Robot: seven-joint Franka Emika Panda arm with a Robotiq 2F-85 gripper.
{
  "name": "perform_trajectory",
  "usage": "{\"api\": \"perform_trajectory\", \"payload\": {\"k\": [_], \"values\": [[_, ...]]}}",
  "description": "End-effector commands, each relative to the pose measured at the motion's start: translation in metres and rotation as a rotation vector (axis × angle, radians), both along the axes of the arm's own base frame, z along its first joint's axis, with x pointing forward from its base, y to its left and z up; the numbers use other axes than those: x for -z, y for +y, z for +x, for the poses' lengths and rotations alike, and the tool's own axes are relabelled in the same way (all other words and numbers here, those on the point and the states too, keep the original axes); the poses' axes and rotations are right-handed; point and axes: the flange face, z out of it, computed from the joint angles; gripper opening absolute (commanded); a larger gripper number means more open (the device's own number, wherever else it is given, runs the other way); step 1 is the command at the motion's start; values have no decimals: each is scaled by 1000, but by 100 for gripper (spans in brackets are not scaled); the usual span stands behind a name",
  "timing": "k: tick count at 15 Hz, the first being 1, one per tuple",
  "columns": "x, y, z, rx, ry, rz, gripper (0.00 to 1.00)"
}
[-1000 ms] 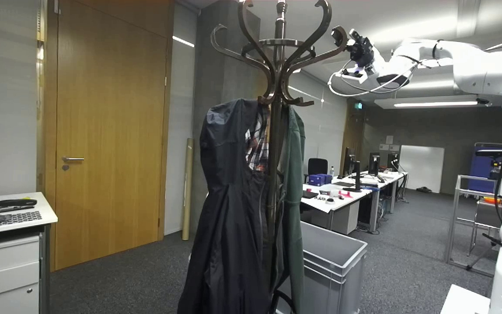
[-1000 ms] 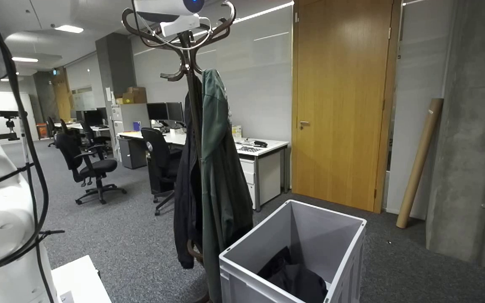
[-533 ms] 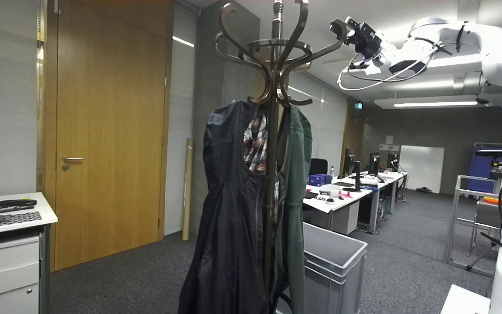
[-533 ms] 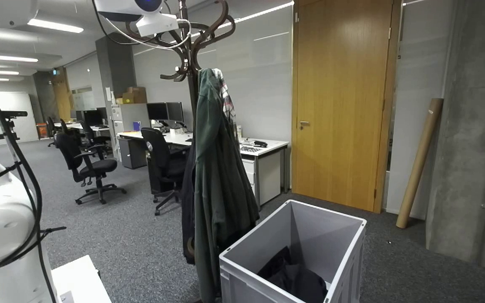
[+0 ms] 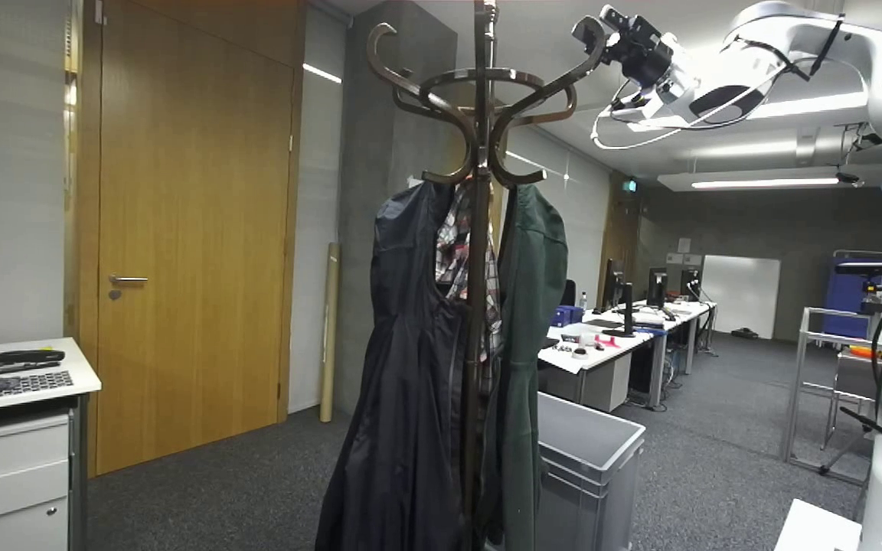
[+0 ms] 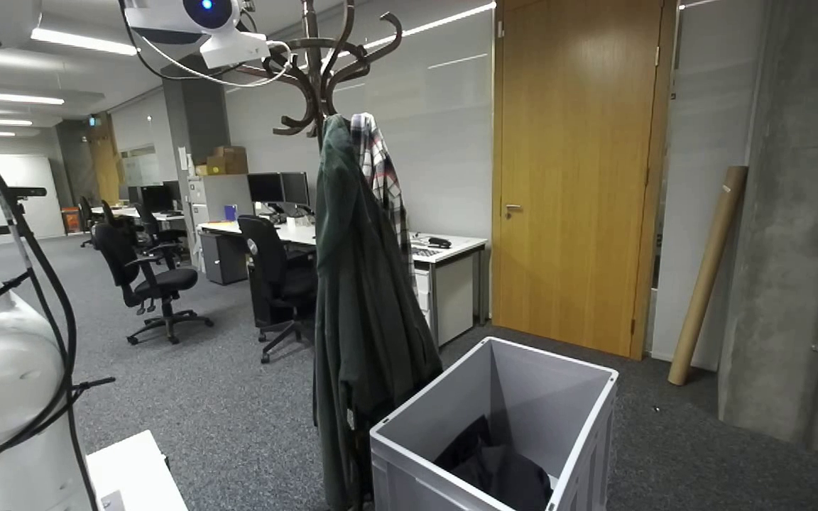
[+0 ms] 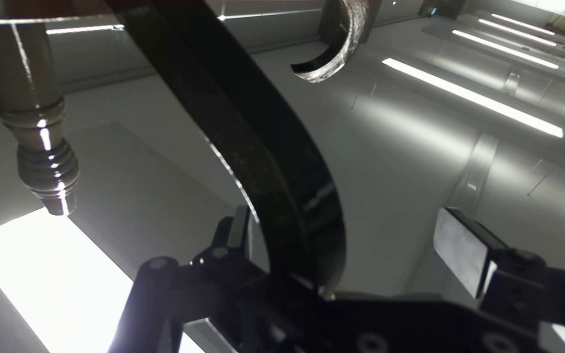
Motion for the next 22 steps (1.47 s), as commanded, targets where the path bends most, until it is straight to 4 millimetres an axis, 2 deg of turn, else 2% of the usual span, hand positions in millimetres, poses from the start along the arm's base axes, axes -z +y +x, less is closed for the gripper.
{"api": "perform_trajectory", "payload": {"k": [1, 6, 9, 16, 22], "values": [[-7, 27, -11, -37, -8, 7, 100], [-1, 59, -14, -106, -2, -13, 100], [1, 70, -11, -129, 2, -15, 100], [-1, 69, 1, -116, -10, -12, 100], [0, 83, 16, -144, -6, -14, 100]]}}
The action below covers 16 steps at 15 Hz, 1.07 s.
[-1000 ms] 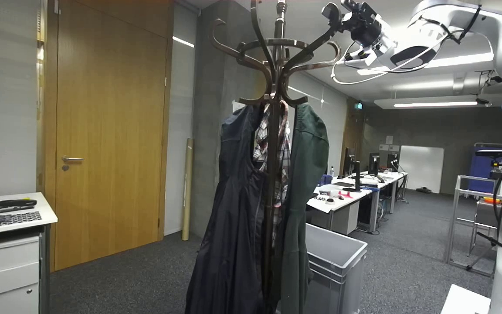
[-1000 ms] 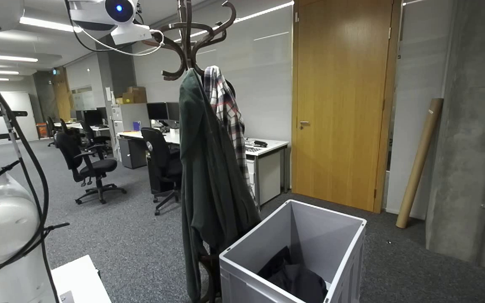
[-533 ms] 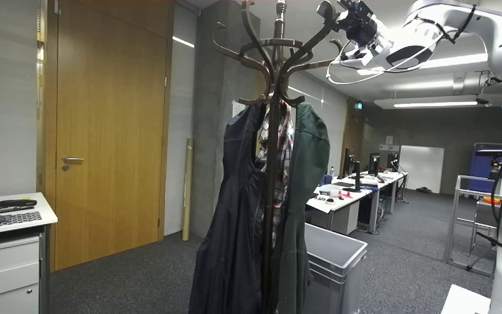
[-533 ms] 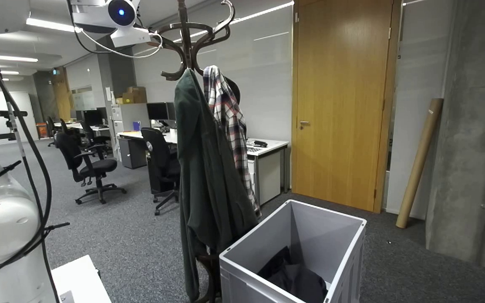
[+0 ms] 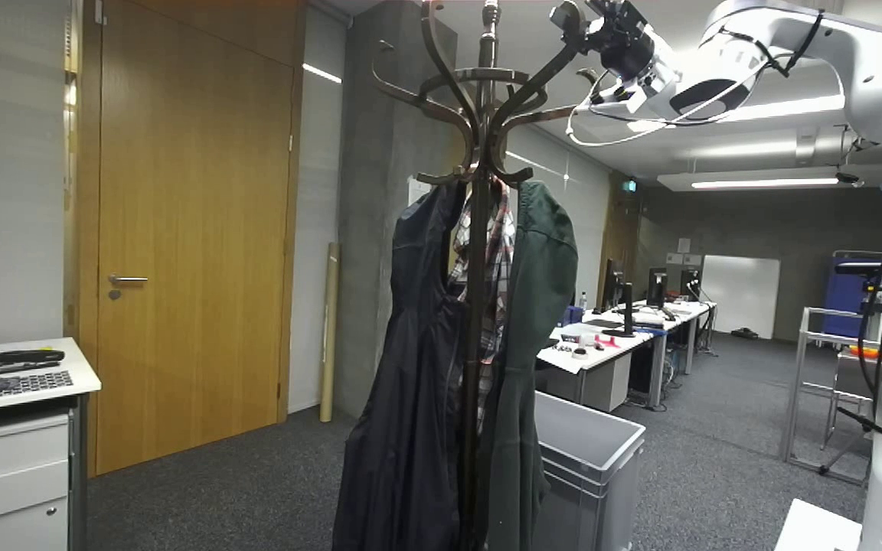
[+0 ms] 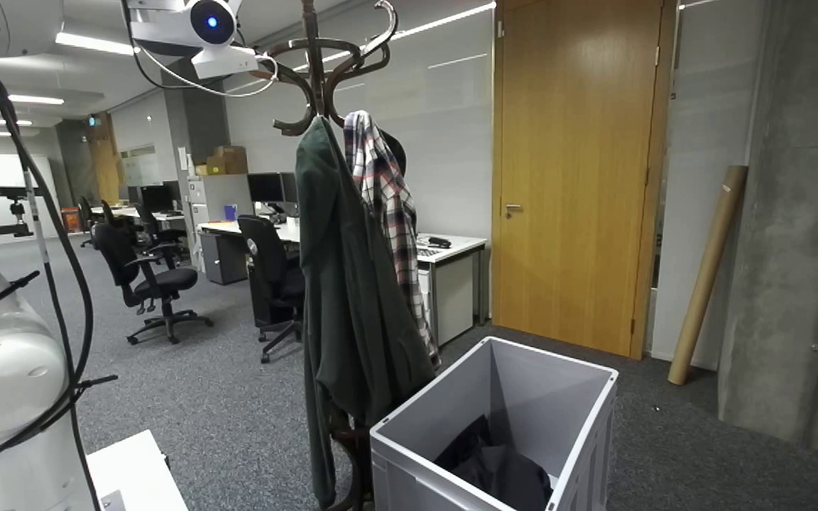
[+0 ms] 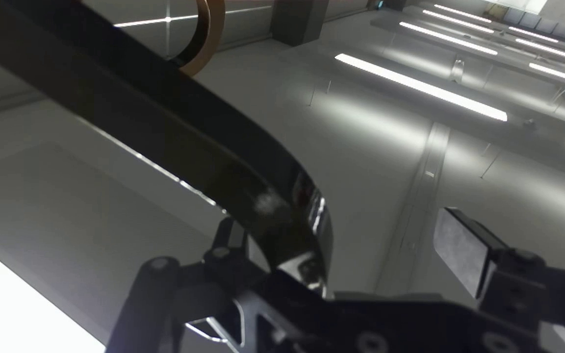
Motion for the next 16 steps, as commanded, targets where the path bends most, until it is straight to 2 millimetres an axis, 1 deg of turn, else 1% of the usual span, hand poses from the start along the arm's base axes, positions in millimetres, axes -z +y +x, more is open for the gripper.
{"api": "perform_trajectory", "payload": {"k": [1, 8, 13, 16], "values": [[-7, 18, 10, -22, -17, 3, 100], [-2, 46, 23, -81, -8, -8, 100], [-1, 55, 29, -99, -5, -12, 100], [-3, 54, 27, -102, -15, -31, 100]]}}
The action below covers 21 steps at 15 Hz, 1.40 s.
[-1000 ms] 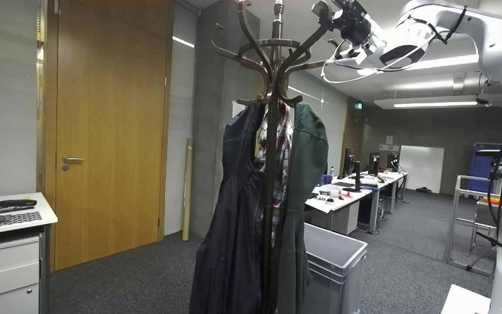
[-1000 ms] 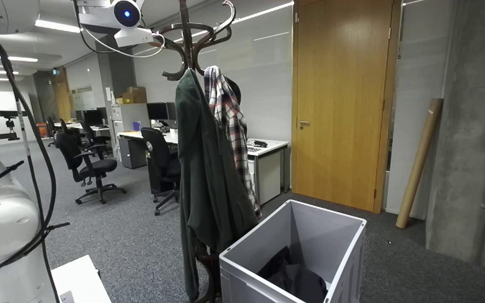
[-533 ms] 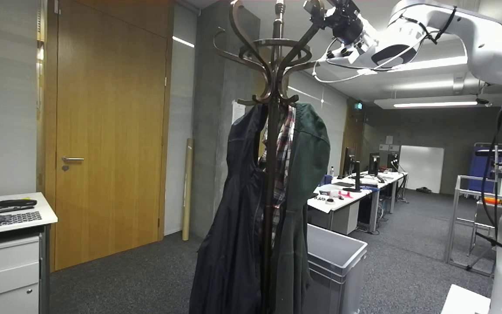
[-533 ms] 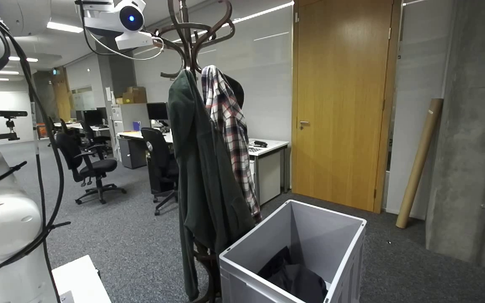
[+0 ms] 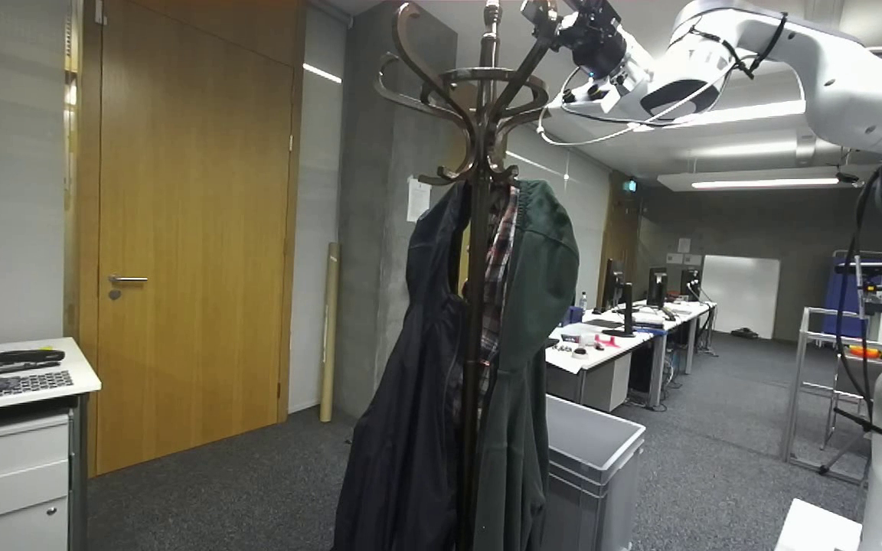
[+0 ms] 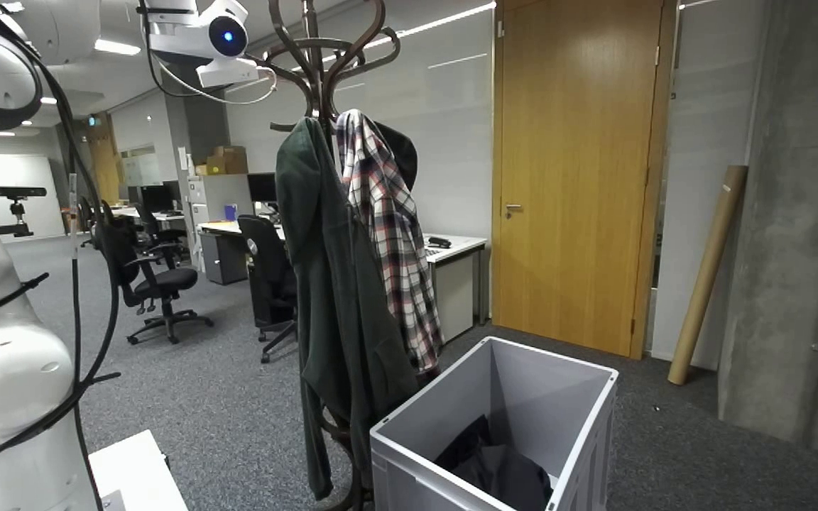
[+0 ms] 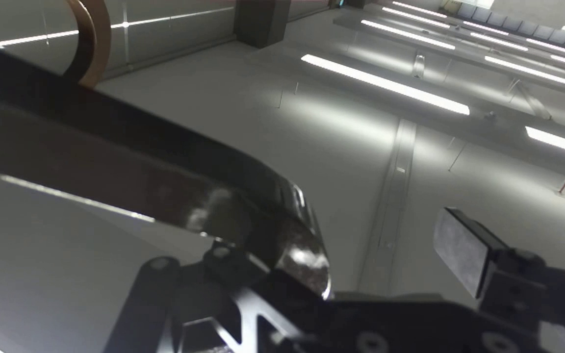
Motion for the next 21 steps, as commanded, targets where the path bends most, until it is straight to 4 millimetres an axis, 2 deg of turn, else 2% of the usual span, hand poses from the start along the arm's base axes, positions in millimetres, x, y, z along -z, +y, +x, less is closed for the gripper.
{"api": "perform_trajectory", "payload": {"k": [1, 7, 16, 21], "values": [[-12, 2, 0, 2, -32, -18, 100], [-23, -9, -5, 41, -90, -50, 100], [-27, -22, -8, 99, -153, -134, 100], [-31, -41, -2, 151, -172, -135, 100]]}}
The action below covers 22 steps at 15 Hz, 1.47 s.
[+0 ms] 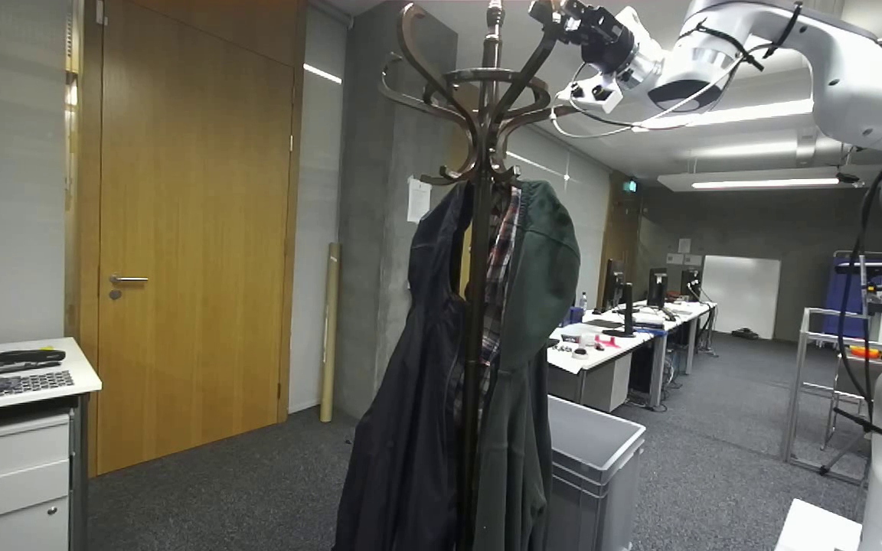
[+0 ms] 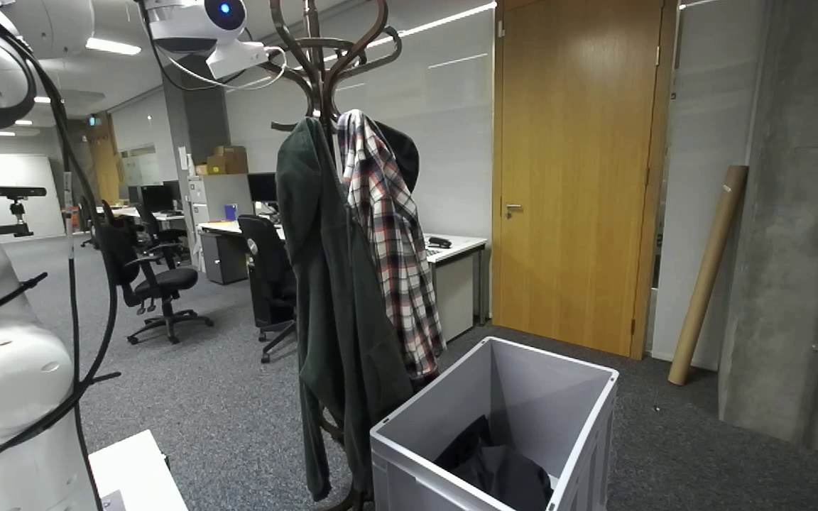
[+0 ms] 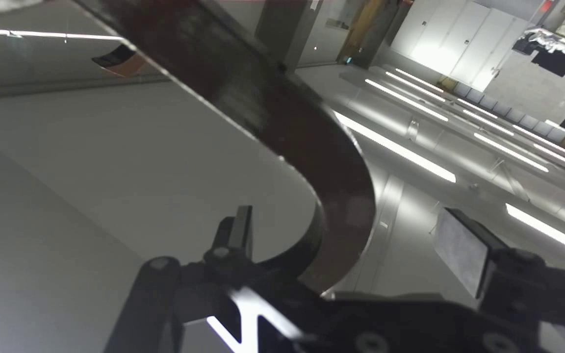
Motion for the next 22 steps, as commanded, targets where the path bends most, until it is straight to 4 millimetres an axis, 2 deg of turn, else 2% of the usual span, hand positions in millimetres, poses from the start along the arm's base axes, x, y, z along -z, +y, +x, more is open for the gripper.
{"api": "perform_trajectory", "payload": {"k": [1, 10, 22], "values": [[-12, -17, -1, 61, -43, 7, 100], [-11, -33, 1, 103, -52, -18, 100], [-20, -44, -24, 183, -115, -179, 100]]}}
